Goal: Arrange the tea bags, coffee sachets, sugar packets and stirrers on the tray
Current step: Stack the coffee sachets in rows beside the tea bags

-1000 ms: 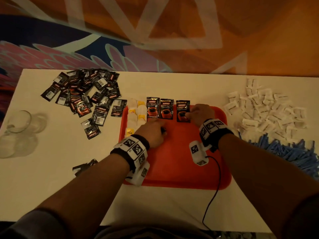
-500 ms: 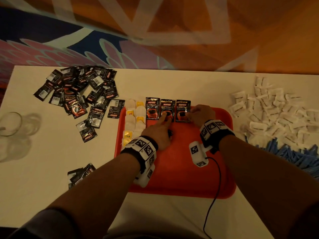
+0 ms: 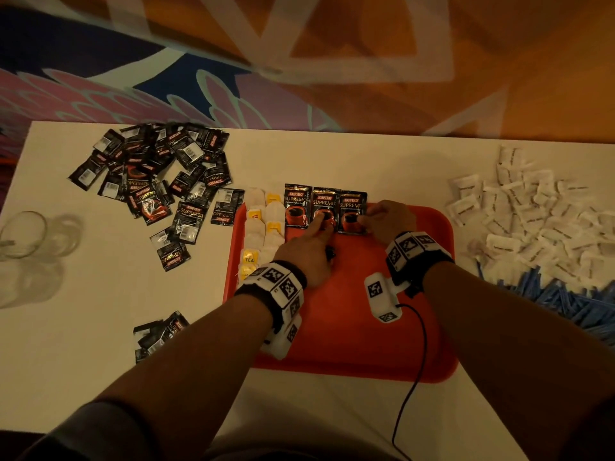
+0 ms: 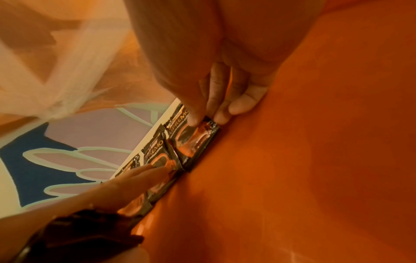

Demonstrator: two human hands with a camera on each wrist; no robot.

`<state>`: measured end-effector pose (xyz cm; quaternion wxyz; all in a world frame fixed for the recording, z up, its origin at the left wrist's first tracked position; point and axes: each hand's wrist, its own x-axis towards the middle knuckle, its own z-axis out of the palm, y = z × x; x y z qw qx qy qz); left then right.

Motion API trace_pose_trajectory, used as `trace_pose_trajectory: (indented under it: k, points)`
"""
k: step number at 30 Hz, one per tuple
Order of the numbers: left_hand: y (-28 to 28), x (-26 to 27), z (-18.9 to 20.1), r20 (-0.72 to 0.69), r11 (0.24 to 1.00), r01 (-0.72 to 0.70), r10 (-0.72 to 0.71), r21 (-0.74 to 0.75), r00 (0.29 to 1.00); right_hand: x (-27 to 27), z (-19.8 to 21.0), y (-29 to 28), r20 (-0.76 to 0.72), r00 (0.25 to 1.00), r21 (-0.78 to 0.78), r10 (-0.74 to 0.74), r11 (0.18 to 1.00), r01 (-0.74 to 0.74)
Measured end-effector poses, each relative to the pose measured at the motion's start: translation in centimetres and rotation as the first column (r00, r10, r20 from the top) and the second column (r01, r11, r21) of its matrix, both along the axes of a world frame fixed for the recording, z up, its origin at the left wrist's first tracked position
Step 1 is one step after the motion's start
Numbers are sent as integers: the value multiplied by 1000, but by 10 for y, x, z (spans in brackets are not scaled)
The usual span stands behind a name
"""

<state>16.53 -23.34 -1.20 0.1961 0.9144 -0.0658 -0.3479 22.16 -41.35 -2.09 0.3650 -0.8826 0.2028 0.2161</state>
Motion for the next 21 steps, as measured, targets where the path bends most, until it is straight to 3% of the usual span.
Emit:
trace_pose_trajectory:
  k: [6, 9, 13, 14, 15, 18, 19, 21]
  points:
    - [-3, -5, 10, 87, 997, -43, 49, -68, 995, -3, 2, -1, -1, 1000, -6, -7, 1000, 7]
    - [-3, -8, 20, 105, 969, -189, 207, -162, 973, -6, 8, -4, 3, 1000, 3, -25, 1000, 25]
    - [1, -7, 34, 56, 857, -429, 462, -285, 885, -16, 19, -7, 41, 999, 39, -24, 999, 22]
    - [1, -7, 38, -2, 797, -503, 533, -336, 846, -19, 23, -7, 66, 998, 48, -9, 999, 5]
    - [2, -7, 41, -121, 686, -603, 613, -407, 780, -23, 27, -5, 93, 996, 68, 1, 998, -8]
    - [4, -13, 57, -540, 231, -838, 674, -494, 504, -37, 43, 7, 158, 986, 162, 53, 984, -79]
    - [5, -15, 61, -583, 160, -850, 664, -502, 469, -42, 48, 12, 179, 981, 203, 74, 973, -111]
    - [9, -19, 67, -602, 101, -851, 664, -515, 443, -52, 60, 22, 187, 978, 308, 92, 940, -147]
